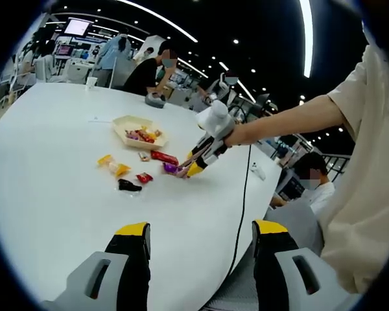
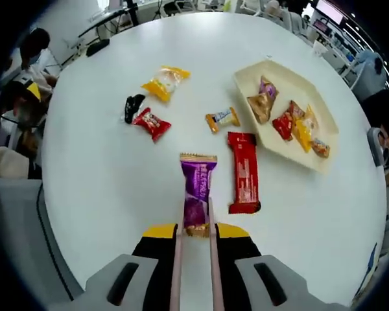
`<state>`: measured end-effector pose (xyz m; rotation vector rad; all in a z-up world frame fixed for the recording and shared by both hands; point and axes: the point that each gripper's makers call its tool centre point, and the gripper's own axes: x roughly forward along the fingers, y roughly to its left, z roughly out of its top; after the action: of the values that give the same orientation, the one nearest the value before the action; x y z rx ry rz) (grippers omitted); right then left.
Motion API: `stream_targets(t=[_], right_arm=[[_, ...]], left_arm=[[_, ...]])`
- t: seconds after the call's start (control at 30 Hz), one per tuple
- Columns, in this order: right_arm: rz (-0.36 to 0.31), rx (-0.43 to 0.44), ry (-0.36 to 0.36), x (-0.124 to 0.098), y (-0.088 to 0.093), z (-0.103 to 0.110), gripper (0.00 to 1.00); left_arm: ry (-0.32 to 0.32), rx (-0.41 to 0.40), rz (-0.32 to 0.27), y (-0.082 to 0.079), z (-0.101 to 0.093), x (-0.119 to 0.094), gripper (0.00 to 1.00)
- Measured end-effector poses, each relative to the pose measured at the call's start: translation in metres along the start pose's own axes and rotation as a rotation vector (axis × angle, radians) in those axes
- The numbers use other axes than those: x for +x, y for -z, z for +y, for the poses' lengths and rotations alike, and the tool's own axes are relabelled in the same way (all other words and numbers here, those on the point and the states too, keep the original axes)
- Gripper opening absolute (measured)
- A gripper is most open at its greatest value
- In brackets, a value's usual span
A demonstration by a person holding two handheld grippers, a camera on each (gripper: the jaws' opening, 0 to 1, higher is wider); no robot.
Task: Place the target food into the container with the food tongs after gripping and lifting it, then release it inside without dropping or visibly crushing the food.
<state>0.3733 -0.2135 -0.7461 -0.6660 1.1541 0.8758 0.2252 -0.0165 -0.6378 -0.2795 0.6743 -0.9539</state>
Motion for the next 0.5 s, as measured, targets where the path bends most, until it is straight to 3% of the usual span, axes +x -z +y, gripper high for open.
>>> stream_targets(t=[0.5], right_arm=[[-0.054,0.004,0.02,-0.014,-0.012,0.005,0.21]], left_arm=[[0.016,0.019,-0.003,-0.007,-0.002,0.002,0.62]])
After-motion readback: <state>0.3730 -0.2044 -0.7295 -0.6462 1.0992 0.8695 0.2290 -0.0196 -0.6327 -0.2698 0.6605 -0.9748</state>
